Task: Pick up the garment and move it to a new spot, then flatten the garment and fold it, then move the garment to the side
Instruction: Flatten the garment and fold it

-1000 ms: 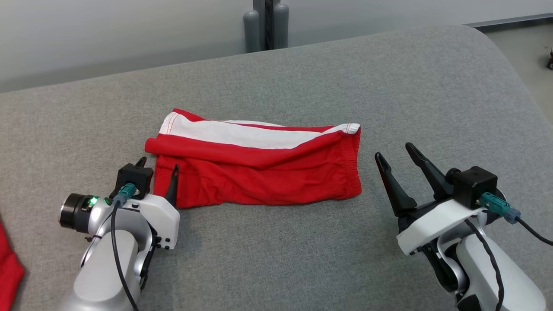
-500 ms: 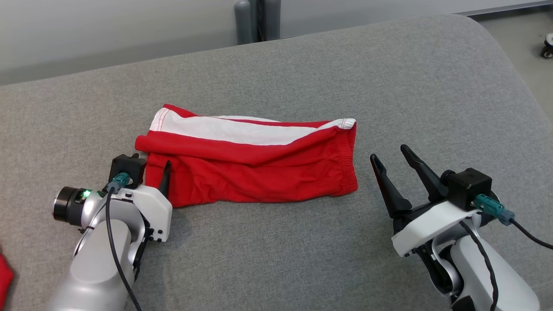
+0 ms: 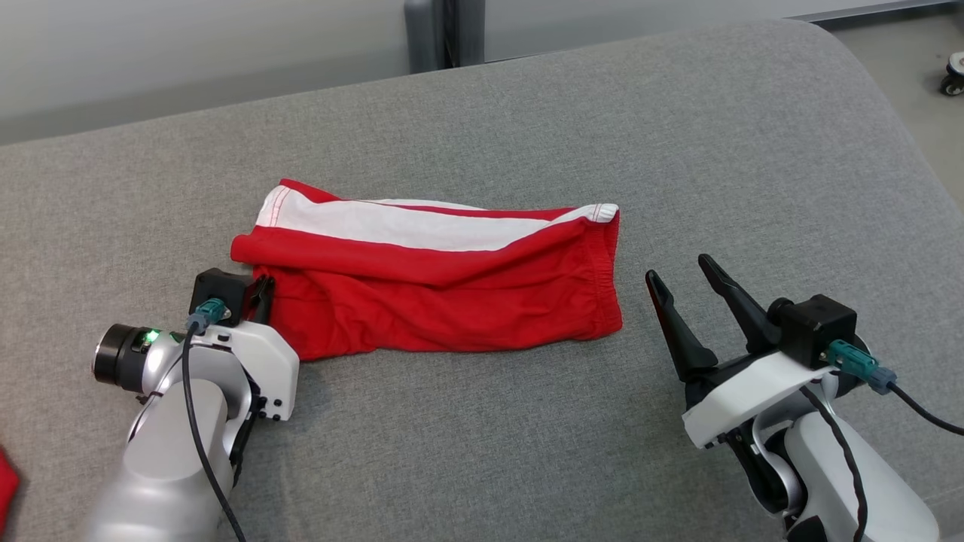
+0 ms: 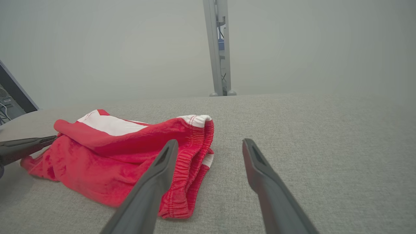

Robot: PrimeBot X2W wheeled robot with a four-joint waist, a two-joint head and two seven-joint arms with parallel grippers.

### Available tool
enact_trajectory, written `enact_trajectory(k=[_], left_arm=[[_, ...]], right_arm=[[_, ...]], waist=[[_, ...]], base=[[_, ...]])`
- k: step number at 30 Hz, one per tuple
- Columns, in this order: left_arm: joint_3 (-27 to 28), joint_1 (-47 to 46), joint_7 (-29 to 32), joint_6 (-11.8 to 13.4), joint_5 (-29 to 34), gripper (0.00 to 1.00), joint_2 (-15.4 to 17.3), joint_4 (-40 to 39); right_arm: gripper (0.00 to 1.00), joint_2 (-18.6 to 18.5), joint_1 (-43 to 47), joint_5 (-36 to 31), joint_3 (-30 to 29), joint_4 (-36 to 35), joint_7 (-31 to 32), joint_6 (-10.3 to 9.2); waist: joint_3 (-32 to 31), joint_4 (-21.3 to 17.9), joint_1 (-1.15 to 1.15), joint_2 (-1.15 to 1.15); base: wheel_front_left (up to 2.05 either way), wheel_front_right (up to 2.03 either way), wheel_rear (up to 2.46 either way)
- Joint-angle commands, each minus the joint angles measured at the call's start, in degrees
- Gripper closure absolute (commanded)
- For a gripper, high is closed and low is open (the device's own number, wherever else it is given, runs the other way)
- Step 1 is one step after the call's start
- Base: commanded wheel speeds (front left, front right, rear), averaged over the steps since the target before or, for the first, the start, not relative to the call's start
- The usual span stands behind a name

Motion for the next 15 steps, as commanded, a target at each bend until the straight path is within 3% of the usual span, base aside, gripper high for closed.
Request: enact_trajectory(k=[1, 15], left_arm=[[-0.2, -1.0, -0.5, -0.3, -0.5, 1.0, 0.0, 0.6], [-1.2, -0.5, -3.7, -0.1, -1.0, 1.0, -0.5, -0.1]], right_arm=[[0.0, -0.1, 0.2, 0.2, -0.3, 0.1, -0.4, 0.01], [0.0, -0.1, 0.7, 0.8, -0.6, 1.2, -0.6, 0.01]], waist=[[-0.1, 0.1, 0.0, 0.0], [-2.5, 2.2, 0.0, 0.0]], base=[[0.0, 0.0, 0.0], [0.0, 0.0, 0.0]])
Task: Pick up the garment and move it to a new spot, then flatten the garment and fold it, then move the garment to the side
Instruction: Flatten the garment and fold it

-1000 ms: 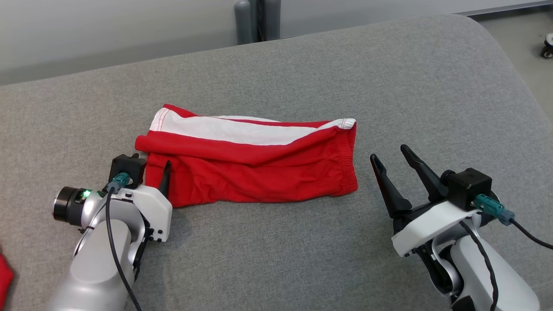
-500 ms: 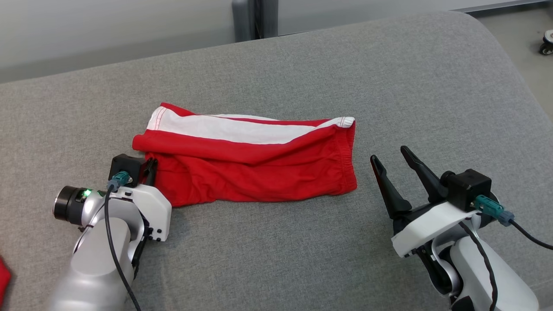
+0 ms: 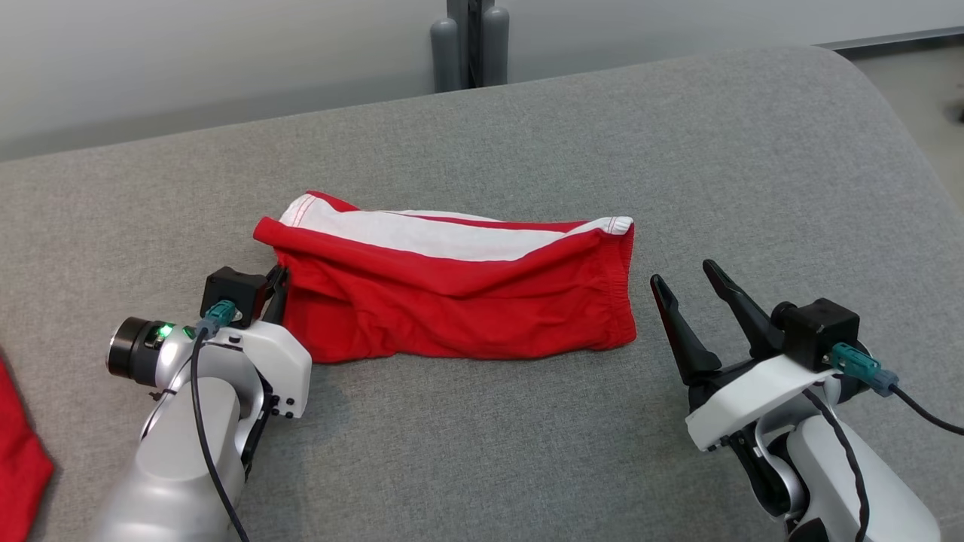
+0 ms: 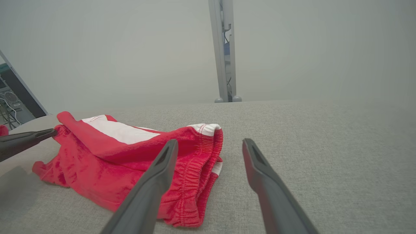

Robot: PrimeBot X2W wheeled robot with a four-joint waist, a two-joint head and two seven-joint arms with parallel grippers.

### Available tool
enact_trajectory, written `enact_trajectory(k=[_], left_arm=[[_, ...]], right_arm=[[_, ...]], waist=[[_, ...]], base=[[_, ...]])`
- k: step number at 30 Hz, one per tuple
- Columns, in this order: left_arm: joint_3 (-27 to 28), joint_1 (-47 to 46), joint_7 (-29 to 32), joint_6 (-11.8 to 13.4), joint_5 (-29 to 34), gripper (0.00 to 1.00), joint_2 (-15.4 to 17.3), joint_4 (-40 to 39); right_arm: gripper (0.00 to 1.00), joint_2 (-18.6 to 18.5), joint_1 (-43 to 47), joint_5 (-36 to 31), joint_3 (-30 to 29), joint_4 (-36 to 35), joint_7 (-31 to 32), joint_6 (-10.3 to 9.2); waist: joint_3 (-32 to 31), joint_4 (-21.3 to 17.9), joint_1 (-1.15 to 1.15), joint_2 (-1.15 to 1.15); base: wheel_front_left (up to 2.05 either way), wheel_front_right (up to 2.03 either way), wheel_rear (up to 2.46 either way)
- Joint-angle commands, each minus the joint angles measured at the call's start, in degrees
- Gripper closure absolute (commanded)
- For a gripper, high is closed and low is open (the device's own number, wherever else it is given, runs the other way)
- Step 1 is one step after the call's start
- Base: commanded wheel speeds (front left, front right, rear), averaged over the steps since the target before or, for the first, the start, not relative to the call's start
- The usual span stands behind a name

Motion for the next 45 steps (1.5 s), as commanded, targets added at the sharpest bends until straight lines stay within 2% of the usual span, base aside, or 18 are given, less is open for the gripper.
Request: enact_trajectory(k=[1, 7, 11, 20, 23, 24, 25, 26, 35, 45], left_arm=[[-0.1, 0.4, -0.3, -0.2, -0.4, 1.0, 0.5, -0.2], [-1.0, 2.5, -0.6, -0.7, -0.5, 1.0, 0.7, -1.6], [-2.3, 4.5, 0.2, -1.9, -0.1, 1.0, 0.8, -2.8], [-3.9, 8.0, 3.7, -3.0, -0.8, 1.0, 2.3, -5.9], [-4.7, 9.3, 6.8, -4.0, -1.4, 1.0, 2.3, -6.3], [-5.1, 9.5, 7.8, -4.3, -1.3, 0.69, 2.5, -6.4], [-5.2, 9.5, 8.3, -4.4, -1.5, 0.53, 2.7, -6.9], [-4.9, 9.5, 8.6, -4.2, -1.8, 0.0, 2.9, -7.4], [-3.7, 10.4, 6.6, -0.1, -2.2, 0.0, 4.3, -12.2], [-0.2, 12.4, -0.1, 6.6, -3.5, 0.0, 4.3, -22.3]], right_arm=[[0.0, -0.1, 0.6, 0.4, -0.2, 0.3, -0.5, 0.01], [0.0, 0.0, 0.9, 0.8, 0.0, 0.7, -0.5, 0.01], [0.0, 0.1, 1.6, 1.1, 0.1, 0.9, -0.5, 0.01], [0.0, 0.4, 1.6, 1.5, 0.7, 1.5, -0.6, 0.01], [0.0, 0.4, 1.6, 1.6, 1.0, 1.7, -0.6, 0.01], [0.0, 0.4, 1.5, 1.7, 1.0, 1.8, -0.6, 0.01], [0.0, 0.4, 1.5, 1.7, 1.1, 1.8, -0.6, 0.01], [0.0, 0.4, 1.5, 1.8, 1.2, 1.8, -0.7, 0.01], [0.0, -0.1, 1.5, 2.0, 1.0, 2.2, -0.8, 0.01], [0.0, -0.2, 1.8, 1.4, -0.7, 1.4, -1.1, 0.01]], waist=[[-0.5, 0.4, 0.0, 0.0], [-2.5, 1.6, 0.0, 0.0], [-3.8, 2.4, 0.0, 0.0], [-5.0, 3.3, 0.0, 0.0], [-5.3, 3.3, 0.0, 0.0], [-5.3, 3.2, 0.0, 0.0], [-5.3, 3.1, 0.0, 0.0], [-5.3, 3.0, 0.0, 0.0], [-5.7, 2.6, 0.0, 0.0], [-7.2, 3.2, 0.0, 0.0]], base=[[0.0, 0.0, 0.0], [0.0, 0.0, 0.0], [0.0, 0.0, 0.0], [0.0, 0.0, 0.0], [0.0, 0.0, 0.0], [0.0, 0.0, 0.0], [0.0, 0.0, 0.0], [0.0, 0.0, 0.0], [0.0, 0.0, 0.0], [0.0, 0.0, 0.0]])
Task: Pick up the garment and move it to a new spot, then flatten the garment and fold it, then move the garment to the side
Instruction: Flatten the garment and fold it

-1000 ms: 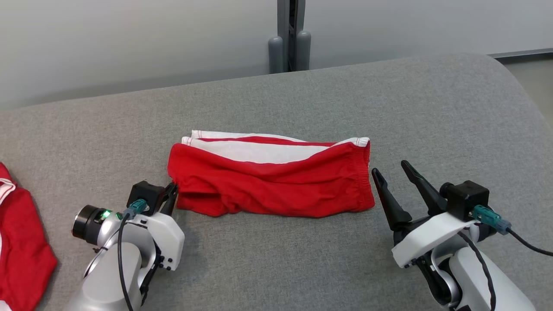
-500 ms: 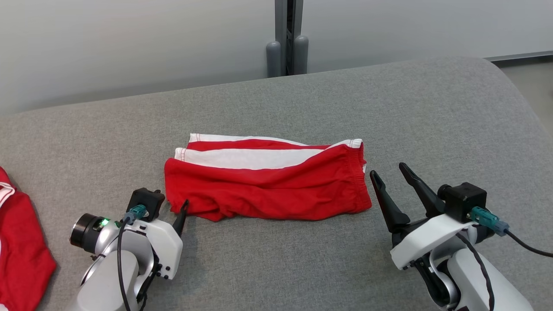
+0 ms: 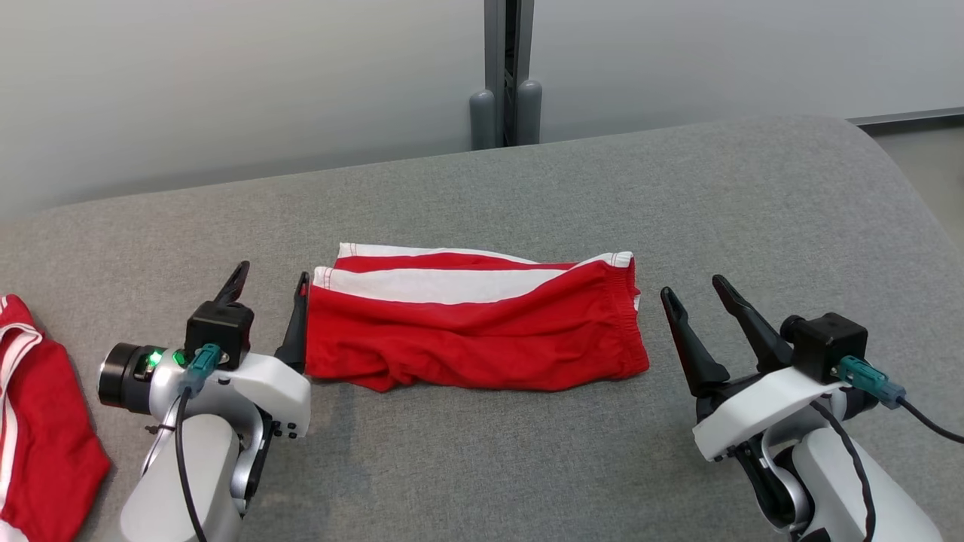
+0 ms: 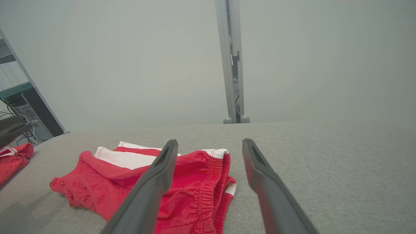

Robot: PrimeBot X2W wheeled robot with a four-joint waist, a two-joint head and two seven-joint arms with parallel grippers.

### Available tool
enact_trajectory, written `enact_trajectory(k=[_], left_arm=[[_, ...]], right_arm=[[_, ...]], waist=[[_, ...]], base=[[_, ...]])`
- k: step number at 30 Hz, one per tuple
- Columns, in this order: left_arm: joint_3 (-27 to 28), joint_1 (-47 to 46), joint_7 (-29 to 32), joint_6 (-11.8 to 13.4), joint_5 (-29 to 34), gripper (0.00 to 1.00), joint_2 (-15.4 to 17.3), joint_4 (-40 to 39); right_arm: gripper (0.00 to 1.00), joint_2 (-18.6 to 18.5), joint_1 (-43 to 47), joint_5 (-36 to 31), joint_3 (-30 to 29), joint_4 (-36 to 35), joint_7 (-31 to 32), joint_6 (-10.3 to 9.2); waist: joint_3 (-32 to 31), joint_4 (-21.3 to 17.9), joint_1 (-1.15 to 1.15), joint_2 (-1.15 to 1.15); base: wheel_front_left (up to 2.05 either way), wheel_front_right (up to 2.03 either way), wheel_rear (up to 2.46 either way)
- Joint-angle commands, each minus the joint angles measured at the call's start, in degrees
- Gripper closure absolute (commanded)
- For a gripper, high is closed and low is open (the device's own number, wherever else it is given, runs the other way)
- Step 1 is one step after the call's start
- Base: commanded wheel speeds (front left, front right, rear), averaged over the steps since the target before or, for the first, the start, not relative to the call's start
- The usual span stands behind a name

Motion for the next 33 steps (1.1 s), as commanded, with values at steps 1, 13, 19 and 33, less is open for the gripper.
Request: enact_trajectory(k=[1, 13, 19, 33], left_arm=[[0.7, 1.4, -0.8, 0.9, -0.5, 0.0, 0.3, -1.7], [7.2, 15.1, -2.0, 4.3, -1.7, 0.0, -0.7, -19.1], [8.5, 18.0, -2.0, 3.8, -0.4, 0.0, -1.4, -21.6], [6.2, 6.6, 7.9, 1.9, 3.1, 0.0, 1.9, -12.1]], right_arm=[[0.0, -0.3, 0.6, -0.2, -0.2, -0.3, -0.3, 0.01], [0.0, -0.3, 2.9, -0.5, -2.5, -1.5, -0.3, 0.01], [0.0, 0.0, 2.8, -0.7, -2.8, -2.2, 0.3, 0.01], [0.0, 1.1, 1.5, -1.0, -1.8, -3.1, 0.3, 0.01]], waist=[[-0.3, 0.2, 0.0, 0.0], [-1.1, 0.7, 0.0, 0.0], [-0.9, 0.3, 0.0, 0.0], [4.8, -3.7, 0.0, 0.0]], base=[[0.0, 0.0, 0.0], [0.0, 0.0, 0.0], [0.0, 0.0, 0.0], [0.0, 0.0, 0.0]])
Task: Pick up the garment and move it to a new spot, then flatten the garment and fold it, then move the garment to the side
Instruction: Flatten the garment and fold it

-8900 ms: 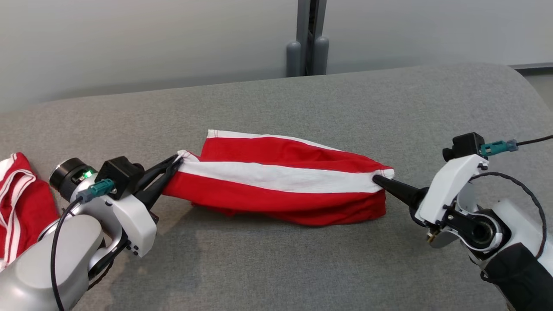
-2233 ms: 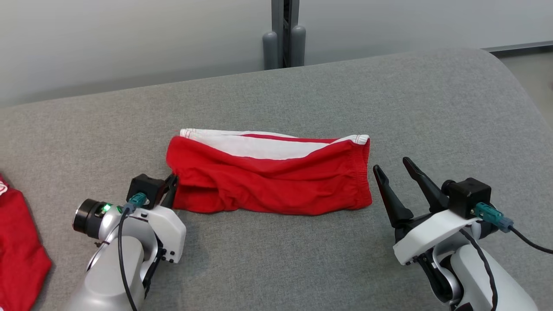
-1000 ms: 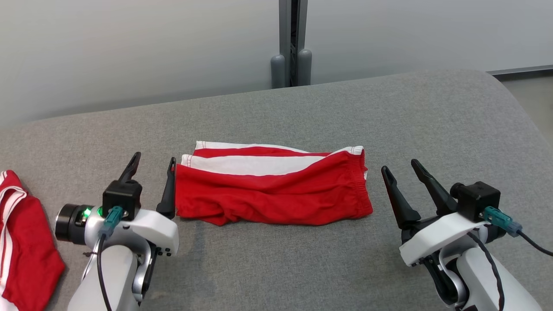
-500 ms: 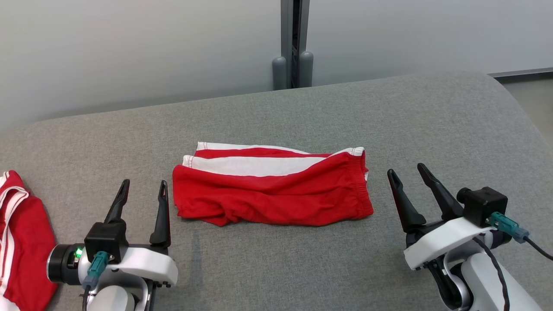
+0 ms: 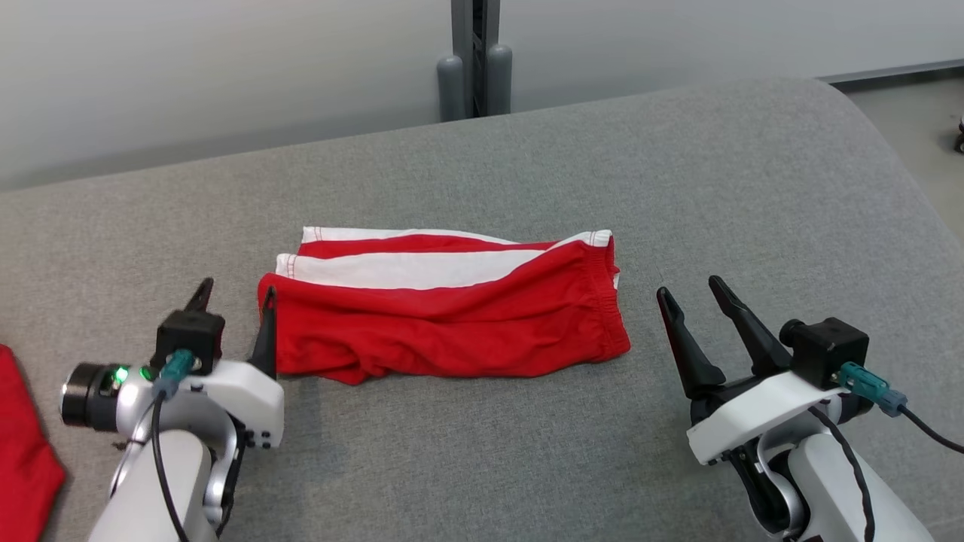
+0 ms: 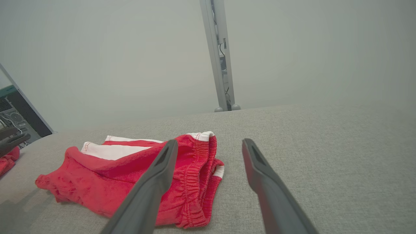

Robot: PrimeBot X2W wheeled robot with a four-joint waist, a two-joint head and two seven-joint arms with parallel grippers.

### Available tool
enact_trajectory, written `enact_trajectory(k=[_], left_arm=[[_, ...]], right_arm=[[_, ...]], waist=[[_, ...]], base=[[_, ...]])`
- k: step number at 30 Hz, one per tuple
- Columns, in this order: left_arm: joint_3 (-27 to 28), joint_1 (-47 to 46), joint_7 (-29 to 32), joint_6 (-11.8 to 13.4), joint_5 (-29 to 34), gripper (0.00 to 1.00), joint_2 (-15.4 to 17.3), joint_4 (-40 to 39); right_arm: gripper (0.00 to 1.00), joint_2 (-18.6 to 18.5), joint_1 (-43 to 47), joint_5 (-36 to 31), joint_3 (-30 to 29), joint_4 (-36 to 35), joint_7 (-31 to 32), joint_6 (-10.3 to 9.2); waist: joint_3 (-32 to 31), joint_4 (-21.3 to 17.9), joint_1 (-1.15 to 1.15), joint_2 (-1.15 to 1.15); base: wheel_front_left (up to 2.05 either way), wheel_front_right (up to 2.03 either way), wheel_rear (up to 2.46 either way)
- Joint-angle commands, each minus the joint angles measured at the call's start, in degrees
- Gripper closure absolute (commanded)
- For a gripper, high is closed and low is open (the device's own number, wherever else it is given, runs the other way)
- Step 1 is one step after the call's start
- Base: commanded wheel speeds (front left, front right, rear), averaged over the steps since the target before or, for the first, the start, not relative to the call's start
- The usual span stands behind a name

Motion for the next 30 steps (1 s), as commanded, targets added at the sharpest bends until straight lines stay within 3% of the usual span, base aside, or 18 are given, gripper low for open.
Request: enact_trajectory(k=[1, 8, 15, 30], left_arm=[[-0.3, -3.4, 1.8, -0.5, 0.7, 0.0, 0.7, 1.1], [-2.6, -13.3, 9.6, -2.3, 2.8, 0.0, 2.4, 7.5], [-4.2, -18.5, 11.7, -2.9, 4.2, 0.0, 2.8, 13.1], [-7.7, -25.4, 13.9, -7.1, 4.5, 0.0, 2.4, 23.4]], right_arm=[[0.0, 0.0, -0.6, -0.5, 0.1, -0.2, -0.2, 0.01], [0.0, 1.1, -1.6, -0.6, 0.1, 0.2, -0.7, 0.01], [0.0, 1.5, -2.4, -0.7, 0.3, 0.4, -1.3, 0.01], [0.0, 2.0, -3.2, -1.1, -0.5, 0.7, -1.8, 0.01]], waist=[[2.4, -1.4, 0.0, 0.0], [6.5, -3.4, 0.0, 0.0], [8.4, -4.2, 0.0, 0.0], [10.6, -4.1, 0.0, 0.0]], base=[[0.0, 0.0, 0.0], [0.0, 0.0, 0.0], [0.0, 0.0, 0.0], [0.0, 0.0, 0.0]])
